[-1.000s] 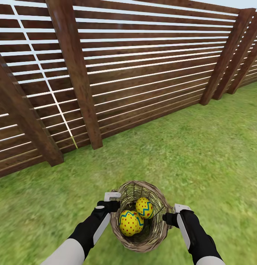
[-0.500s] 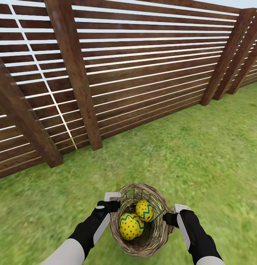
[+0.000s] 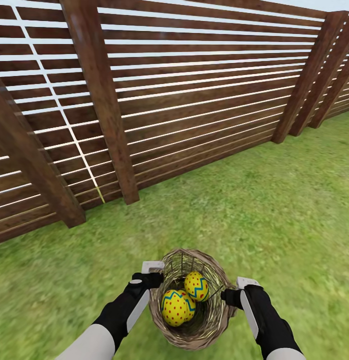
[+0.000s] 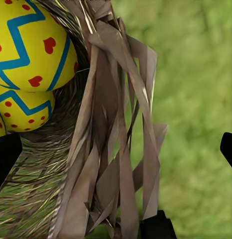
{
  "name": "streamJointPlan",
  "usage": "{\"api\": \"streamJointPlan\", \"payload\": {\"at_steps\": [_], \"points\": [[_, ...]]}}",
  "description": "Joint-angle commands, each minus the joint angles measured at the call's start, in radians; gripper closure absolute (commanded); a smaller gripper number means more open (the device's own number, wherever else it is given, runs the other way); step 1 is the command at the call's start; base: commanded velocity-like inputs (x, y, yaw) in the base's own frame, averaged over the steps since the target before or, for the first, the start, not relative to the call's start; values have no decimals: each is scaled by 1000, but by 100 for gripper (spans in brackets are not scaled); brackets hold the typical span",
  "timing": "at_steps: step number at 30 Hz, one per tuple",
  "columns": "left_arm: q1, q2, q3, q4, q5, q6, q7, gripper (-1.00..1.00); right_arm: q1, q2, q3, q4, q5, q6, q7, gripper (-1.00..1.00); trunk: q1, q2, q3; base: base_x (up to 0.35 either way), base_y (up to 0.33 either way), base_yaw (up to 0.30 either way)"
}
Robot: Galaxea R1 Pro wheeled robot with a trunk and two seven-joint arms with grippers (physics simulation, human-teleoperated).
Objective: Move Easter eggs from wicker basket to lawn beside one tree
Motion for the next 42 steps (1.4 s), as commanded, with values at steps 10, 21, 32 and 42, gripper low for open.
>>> {"api": "streamJointPlan", "payload": {"at_steps": [10, 21, 32, 42], "points": [[0, 1, -4, -4, 12, 4, 10, -100, -1, 1, -2, -1, 2, 5, -1, -100, 0, 0, -1, 0, 0, 0], [0, 1, -4, -4, 12, 4, 10, -100, -1, 1, -2, -1, 2, 5, -1, -100, 11, -21, -10, 0, 0, 0], [0, 1, -4, -4, 12, 4, 10, -100, -1, 1, -2, -1, 2, 5, -1, -100, 23, -42, -20, 0, 0, 0], [0, 1, -4, -4, 12, 4, 10, -100, -1, 1, -2, -2, 2, 5, -1, -100, 23, -42, -20, 0, 0, 0]]}}
